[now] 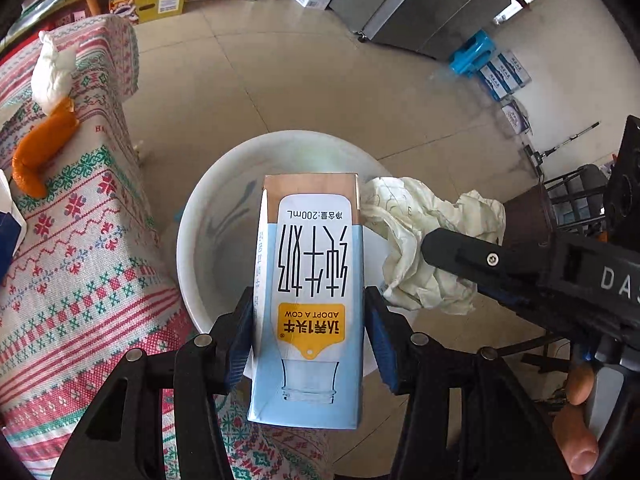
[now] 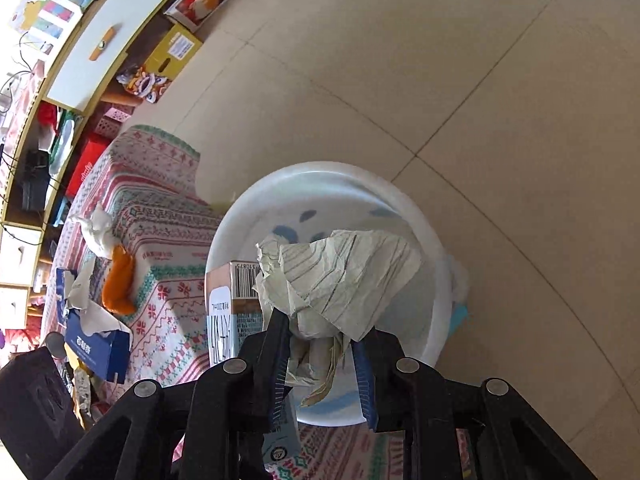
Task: Collect trash
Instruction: 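Carry both items over the white bin and open both tools to drop them, then grasp the yellow snack bag with the left tool while the right tool grasps the blue biscuit box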
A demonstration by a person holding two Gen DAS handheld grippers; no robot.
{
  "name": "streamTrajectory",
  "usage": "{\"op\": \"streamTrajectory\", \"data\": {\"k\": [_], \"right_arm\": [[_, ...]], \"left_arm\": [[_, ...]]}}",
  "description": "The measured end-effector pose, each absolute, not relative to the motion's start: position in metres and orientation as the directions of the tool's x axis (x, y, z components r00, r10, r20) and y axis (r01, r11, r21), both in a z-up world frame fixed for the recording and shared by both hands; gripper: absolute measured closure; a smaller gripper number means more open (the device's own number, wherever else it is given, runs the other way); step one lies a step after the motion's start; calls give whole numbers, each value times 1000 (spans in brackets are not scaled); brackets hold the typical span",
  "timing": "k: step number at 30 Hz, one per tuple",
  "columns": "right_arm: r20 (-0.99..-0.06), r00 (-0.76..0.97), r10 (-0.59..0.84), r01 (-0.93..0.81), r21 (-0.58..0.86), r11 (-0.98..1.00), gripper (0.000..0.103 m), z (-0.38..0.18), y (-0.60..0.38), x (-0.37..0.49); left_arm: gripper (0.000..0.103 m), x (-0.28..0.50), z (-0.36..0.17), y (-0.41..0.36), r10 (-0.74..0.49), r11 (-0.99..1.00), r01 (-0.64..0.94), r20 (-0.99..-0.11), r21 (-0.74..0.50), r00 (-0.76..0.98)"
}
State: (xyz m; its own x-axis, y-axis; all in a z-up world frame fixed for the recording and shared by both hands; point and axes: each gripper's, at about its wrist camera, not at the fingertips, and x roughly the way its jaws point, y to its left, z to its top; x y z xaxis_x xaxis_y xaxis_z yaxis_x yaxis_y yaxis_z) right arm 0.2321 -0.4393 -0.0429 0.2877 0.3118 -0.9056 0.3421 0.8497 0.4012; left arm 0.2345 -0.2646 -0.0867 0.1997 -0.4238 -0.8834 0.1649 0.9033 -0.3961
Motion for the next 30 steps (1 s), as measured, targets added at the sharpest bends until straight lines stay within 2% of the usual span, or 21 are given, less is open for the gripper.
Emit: {"op": "streamTrajectory", "data": {"k": [2, 5, 8, 12, 15, 23, 30], "right_arm": [[-922, 262, 285, 348, 366, 863, 69, -46, -438, 234], [-918, 277, 285, 347, 372, 861, 64, -44, -439, 233], [-920, 290, 262, 352, 357, 865, 60, -40, -441, 232], [-922, 288, 258, 362, 354, 862, 58, -41, -442, 232], [-936, 272, 224, 370, 317, 873, 47, -42, -440, 234], [-916, 315, 249, 250, 333, 909, 46, -26, -406, 234], [-862, 406, 302, 98, 369, 924, 46, -6, -364, 231]], "left_arm": [[46, 237, -93, -262, -401, 914, 146, -892, -377, 207], [35, 242, -90, -251, -371, 928, 130, -897, -349, 239], [35, 236, -79, -236, -373, 927, 142, -888, -346, 268], [35, 219, -64, -214, -380, 925, 141, -876, -353, 296], [35, 206, -56, -187, -371, 929, 111, -874, -354, 313], [35, 168, -24, -99, -280, 957, 39, -873, -289, 399], [35, 137, -3, 10, -141, 974, -96, -882, -205, 451]]}}
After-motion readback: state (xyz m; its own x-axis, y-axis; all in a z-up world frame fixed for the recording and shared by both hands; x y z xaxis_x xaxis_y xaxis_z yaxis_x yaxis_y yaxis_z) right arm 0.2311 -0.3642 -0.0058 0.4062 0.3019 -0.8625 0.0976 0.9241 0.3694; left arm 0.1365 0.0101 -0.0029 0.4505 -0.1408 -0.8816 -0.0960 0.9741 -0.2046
